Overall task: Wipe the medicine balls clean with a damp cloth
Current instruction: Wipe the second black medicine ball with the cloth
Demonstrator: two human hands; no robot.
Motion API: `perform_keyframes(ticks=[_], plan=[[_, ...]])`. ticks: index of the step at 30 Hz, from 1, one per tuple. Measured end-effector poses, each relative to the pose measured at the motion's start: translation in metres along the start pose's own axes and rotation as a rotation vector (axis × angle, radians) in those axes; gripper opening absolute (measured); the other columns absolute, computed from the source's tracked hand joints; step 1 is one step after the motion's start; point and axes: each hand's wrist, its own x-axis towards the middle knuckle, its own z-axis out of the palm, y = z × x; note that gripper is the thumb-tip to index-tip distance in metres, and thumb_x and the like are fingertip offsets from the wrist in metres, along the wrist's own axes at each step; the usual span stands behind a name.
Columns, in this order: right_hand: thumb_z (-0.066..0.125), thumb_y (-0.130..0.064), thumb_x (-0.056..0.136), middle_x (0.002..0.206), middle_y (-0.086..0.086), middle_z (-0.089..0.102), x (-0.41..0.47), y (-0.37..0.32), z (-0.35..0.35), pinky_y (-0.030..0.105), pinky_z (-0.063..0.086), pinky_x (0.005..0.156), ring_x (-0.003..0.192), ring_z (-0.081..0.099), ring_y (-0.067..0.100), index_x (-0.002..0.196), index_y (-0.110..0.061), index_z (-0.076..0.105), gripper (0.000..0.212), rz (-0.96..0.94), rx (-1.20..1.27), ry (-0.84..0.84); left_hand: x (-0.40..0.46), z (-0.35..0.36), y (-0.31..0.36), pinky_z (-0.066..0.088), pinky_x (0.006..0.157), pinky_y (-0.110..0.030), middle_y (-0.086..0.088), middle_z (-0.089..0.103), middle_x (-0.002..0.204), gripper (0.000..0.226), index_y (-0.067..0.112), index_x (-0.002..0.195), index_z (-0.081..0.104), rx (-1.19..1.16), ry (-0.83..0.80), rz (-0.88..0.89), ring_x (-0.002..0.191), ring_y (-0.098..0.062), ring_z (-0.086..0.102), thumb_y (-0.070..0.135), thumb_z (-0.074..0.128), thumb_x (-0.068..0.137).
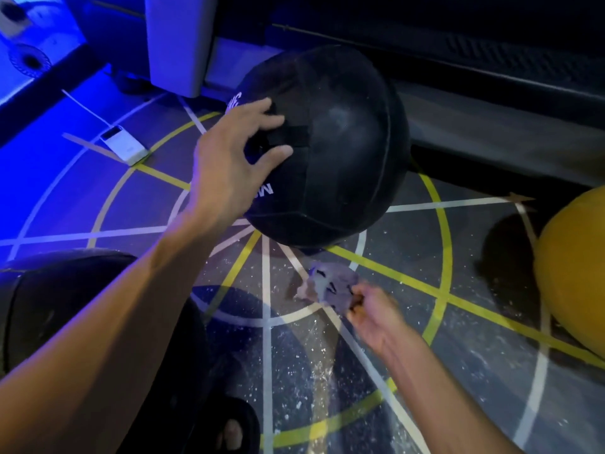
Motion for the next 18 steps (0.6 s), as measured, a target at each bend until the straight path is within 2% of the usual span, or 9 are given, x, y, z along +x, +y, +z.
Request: perform_keyframes(ticks=[2, 4, 6, 8, 10, 11, 14, 17, 18], plan=[[0.042, 0.006, 0.103, 0.112, 0.020, 0.061, -0.003, -0.001, -0.017, 0.020, 0.051, 0.043, 0.058, 0.056, 0.015, 0.127, 0.000, 0.055, 0.028, 0.003, 0.041, 0.028, -0.006, 0.006, 0.002, 0.045, 0.108, -0.022, 0.001, 0.064, 0.137, 0.041, 0.013, 0.125, 0.071, 0.090, 0.059, 0.063, 0.126, -0.011, 0.059, 0.039, 0.073, 0.093], [0.042, 0.003, 0.105, 0.118, 0.024, 0.065, -0.007, -0.002, -0.026, 0.023, 0.055, 0.047, 0.065, 0.062, 0.019, 0.121, -0.001, 0.056, 0.022, 0.002, 0.017, 0.019, -0.006, 0.007, 0.005, 0.049, 0.104, -0.028, 0.000, 0.069, 0.129, 0.038, 0.010, 0.118, 0.074, 0.170, 0.089, 0.132, 0.119, -0.017, 0.064, 0.041, 0.069, 0.096], [0.041, 0.000, 0.106, 0.108, 0.022, 0.070, -0.016, -0.004, -0.030, 0.025, 0.058, 0.051, 0.071, 0.070, 0.021, 0.112, -0.001, 0.057, 0.017, -0.004, 0.002, 0.013, -0.005, 0.003, 0.011, 0.054, 0.097, -0.038, -0.001, 0.073, 0.120, 0.034, 0.009, 0.108, 0.075, 0.196, 0.094, 0.148, 0.112, -0.021, 0.067, 0.040, 0.067, 0.098], [0.043, -0.001, 0.106, 0.105, 0.020, 0.070, -0.022, -0.006, -0.033, 0.028, 0.062, 0.055, 0.089, 0.072, 0.027, 0.112, 0.000, 0.058, 0.016, -0.016, -0.013, 0.023, -0.006, -0.007, 0.016, 0.056, 0.086, -0.046, 0.001, 0.073, 0.114, 0.032, 0.013, 0.104, 0.072, 0.243, 0.039, 0.155, 0.107, -0.023, 0.068, 0.043, 0.060, 0.101], [0.045, 0.000, 0.106, 0.111, 0.019, 0.067, -0.027, -0.004, -0.038, 0.034, 0.062, 0.068, 0.106, 0.067, 0.031, 0.116, 0.001, 0.058, 0.017, -0.037, -0.036, 0.032, -0.011, -0.018, 0.021, 0.056, 0.079, -0.048, 0.004, 0.072, 0.112, 0.033, 0.019, 0.106, 0.070, 0.316, -0.028, 0.170, 0.103, -0.023, 0.068, 0.048, 0.054, 0.103], [0.045, 0.000, 0.105, 0.108, 0.018, 0.067, -0.029, -0.003, -0.040, 0.035, 0.062, 0.072, 0.106, 0.066, 0.031, 0.115, 0.000, 0.059, 0.017, -0.054, -0.044, 0.030, -0.014, -0.022, 0.023, 0.056, 0.077, -0.049, 0.005, 0.072, 0.111, 0.034, 0.020, 0.106, 0.069, 0.341, -0.041, 0.182, 0.101, -0.024, 0.069, 0.049, 0.052, 0.103], [0.045, 0.001, 0.104, 0.088, 0.019, 0.066, -0.032, 0.003, -0.047, 0.041, 0.060, 0.080, 0.085, 0.064, 0.030, 0.121, 0.006, 0.059, 0.022, -0.118, -0.064, 0.054, -0.015, -0.028, 0.037, 0.055, 0.073, -0.049, 0.004, 0.072, 0.101, 0.034, 0.019, 0.099, 0.070, 0.309, -0.017, 0.187, 0.092, -0.024, 0.069, 0.049, 0.056, 0.102], [0.048, 0.004, 0.102, 0.116, 0.032, 0.067, -0.034, 0.009, -0.052, 0.051, 0.055, 0.099, 0.088, 0.064, 0.029, 0.125, 0.013, 0.057, 0.026, -0.163, -0.035, 0.102, 0.003, -0.030, 0.054, 0.051, 0.075, -0.049, 0.003, 0.070, 0.089, 0.033, 0.018, 0.092, 0.070, 0.245, -0.001, 0.181, 0.085, -0.023, 0.067, 0.048, 0.060, 0.100], [0.047, 0.005, 0.103, 0.112, 0.030, 0.070, -0.035, 0.012, -0.053, 0.047, 0.057, 0.097, 0.085, 0.067, 0.025, 0.119, 0.012, 0.060, 0.022, -0.172, -0.029, 0.106, 0.011, -0.028, 0.058, 0.051, 0.078, -0.048, 0.004, 0.070, 0.088, 0.032, 0.020, 0.091, 0.070, 0.267, 0.000, 0.156, 0.085, -0.022, 0.066, 0.050, 0.060, 0.098]])
